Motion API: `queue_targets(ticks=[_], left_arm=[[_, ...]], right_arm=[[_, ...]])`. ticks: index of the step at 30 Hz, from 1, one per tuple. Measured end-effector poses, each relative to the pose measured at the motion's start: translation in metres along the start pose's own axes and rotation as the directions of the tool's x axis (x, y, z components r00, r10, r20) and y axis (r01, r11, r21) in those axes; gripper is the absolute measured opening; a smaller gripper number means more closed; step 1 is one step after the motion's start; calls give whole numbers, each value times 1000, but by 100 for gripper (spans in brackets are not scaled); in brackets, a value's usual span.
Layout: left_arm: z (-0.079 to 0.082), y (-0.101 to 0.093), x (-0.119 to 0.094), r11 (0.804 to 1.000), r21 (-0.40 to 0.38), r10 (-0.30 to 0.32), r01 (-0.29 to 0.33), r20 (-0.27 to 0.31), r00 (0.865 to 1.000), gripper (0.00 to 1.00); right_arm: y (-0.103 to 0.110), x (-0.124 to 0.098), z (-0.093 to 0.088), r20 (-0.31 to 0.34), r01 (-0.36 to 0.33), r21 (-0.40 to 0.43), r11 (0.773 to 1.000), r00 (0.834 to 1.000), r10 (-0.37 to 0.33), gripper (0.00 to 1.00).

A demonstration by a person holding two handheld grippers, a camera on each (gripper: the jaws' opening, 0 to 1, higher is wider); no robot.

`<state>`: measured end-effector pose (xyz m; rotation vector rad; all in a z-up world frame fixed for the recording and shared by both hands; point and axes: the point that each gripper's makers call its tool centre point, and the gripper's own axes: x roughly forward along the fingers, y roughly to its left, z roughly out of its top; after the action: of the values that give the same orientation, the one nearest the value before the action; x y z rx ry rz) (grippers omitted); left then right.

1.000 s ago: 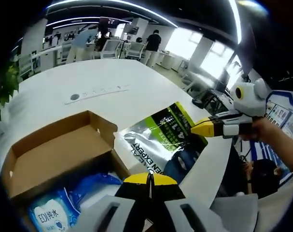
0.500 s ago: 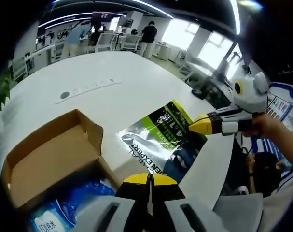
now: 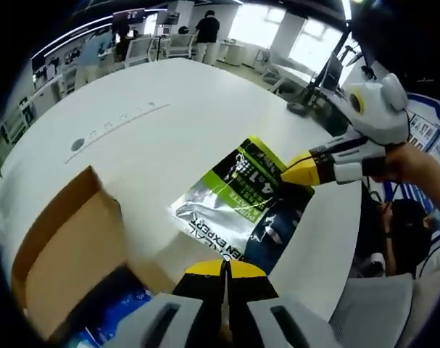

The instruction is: Operate the shoe box by opening the lid, removing the specified soft item, and placing it in the target area until the item is outside and the box remains undamaged.

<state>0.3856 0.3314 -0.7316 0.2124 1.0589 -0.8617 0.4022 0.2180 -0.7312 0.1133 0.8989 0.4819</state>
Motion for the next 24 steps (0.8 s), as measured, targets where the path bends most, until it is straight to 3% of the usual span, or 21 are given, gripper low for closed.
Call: queue_targets(ticks=[11, 24], left_arm=[[-5, 5, 24, 996, 85, 31, -20, -134, 991, 0], [-9, 7, 39, 983, 180, 71, -40, -168, 983, 0]], right_arm=[[-11, 16, -4, -20, 15, -3, 1000, 1000, -15, 0], [-25, 29, -17, -35, 42, -3, 999, 999, -42, 0]])
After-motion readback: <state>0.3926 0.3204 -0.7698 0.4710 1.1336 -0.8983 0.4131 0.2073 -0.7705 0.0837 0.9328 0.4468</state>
